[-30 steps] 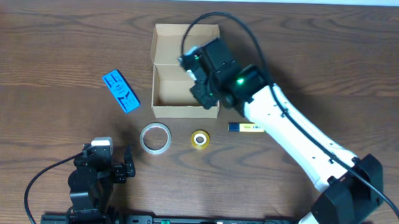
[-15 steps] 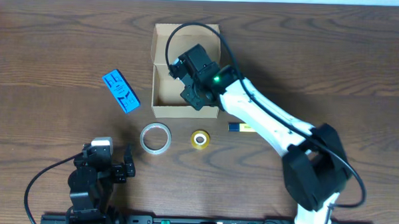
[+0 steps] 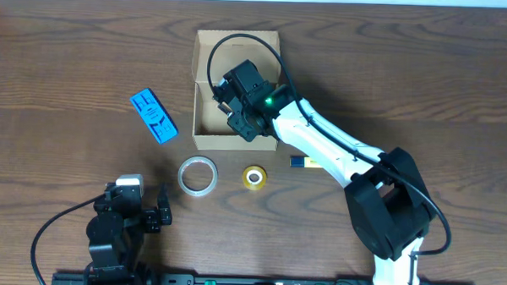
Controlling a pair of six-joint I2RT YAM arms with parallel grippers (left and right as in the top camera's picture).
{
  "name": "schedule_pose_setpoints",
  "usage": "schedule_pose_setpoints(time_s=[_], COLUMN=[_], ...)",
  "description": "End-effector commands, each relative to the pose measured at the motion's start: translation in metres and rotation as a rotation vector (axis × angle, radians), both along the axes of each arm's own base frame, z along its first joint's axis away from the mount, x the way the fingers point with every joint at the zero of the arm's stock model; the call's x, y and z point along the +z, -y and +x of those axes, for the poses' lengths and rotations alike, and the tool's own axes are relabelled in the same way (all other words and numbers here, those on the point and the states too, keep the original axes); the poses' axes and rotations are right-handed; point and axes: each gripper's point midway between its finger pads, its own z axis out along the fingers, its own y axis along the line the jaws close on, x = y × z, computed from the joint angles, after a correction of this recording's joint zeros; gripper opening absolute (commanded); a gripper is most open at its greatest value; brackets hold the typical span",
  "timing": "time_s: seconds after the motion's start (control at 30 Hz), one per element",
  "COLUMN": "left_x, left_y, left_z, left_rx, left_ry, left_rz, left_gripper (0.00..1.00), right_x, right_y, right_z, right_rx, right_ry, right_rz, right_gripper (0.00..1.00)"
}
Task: Pack container
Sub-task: 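Carry the marker with the right gripper into the box and release, then move the right gripper to the yellow highlighter and grasp it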
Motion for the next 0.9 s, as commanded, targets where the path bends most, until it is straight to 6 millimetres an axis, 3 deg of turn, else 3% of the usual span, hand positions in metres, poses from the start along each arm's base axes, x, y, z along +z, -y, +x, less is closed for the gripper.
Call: schedule_pose_setpoints(time_s=[0.0,0.17,0.37,0.5,0.67,0.87], left_x=[-0.002,-0.002,-0.002,-0.002,-0.002,-0.002], left_y=[-0.001,-0.001,-0.001,-0.001,-0.001,-0.001], left_z=[0.000,0.000,0.000,0.000,0.000,0.000], left_rx=[-0.002,-0.002,-0.002,-0.002,-0.002,-0.002], left_ry=[0.001,0.001,0.001,0.001,0.001,0.001], left_rz=[0.008,0.008,0.008,0.008,0.008,0.008], left_gripper=[0.95,0.95,0.96,0.96,0.95,0.95], right_x=[0.021,0.059,0.109,0.126,0.136,0.132], right_y=[-0.011,-0.018,0.001,0.037,0.084,0.135], right_z=[0.010,0.022,0.005,-0.017,-0.042,-0.075], right_rx=[0.004,-0.010,-0.042,-0.072,-0.132,-0.196], right_ry=[0.049,0.120,0.120,0.063,-0.007,-0.027], right_rz=[0.033,0.080,0.099,0.049,-0.006,-0.010], right_gripper=[0.39,0.43,0.50,0.54,0.69,0.72])
